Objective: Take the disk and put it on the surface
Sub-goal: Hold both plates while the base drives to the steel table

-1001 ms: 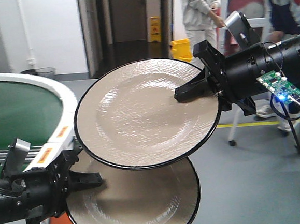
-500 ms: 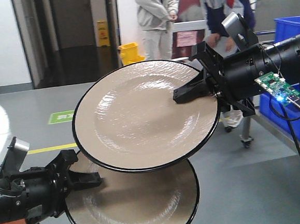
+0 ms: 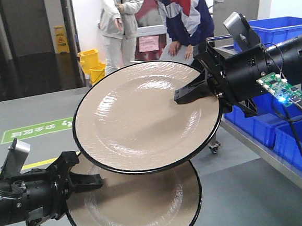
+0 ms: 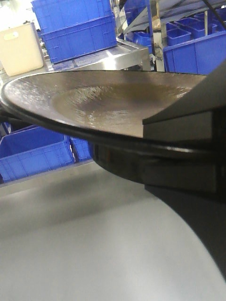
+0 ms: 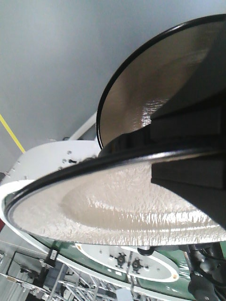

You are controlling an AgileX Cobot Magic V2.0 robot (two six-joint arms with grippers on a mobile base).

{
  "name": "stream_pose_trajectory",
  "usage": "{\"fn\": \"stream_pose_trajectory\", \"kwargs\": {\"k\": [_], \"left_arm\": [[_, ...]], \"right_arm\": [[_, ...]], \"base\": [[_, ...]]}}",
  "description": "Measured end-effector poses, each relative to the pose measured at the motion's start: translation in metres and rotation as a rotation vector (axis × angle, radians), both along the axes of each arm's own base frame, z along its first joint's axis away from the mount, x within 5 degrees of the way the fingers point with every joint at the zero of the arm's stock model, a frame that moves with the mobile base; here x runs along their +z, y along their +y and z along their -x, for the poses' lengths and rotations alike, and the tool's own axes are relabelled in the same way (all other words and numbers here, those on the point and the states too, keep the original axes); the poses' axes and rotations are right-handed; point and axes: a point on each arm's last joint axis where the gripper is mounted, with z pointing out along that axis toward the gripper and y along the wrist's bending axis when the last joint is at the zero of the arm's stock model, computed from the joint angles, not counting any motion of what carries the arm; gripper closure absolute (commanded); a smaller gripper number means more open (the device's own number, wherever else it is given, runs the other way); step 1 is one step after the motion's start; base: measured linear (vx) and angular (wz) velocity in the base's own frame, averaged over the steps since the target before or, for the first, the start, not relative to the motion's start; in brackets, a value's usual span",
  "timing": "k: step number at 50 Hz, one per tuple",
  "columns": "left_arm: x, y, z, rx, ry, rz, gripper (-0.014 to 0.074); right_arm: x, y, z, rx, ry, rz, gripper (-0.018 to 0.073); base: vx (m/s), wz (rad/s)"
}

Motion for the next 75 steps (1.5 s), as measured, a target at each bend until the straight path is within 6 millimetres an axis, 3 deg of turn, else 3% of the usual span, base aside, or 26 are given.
{"fn": "stream_pose_trajectory", "kwargs": {"k": [75], "left_arm": [[0.0, 0.0002, -0.0002, 0.003, -0.001, -0.001, 0.0595]], "right_arm": [[0.0, 0.0, 0.0, 0.0, 0.0, 0.0, 0.0567]], "base": [[0.37, -0.07]]}}
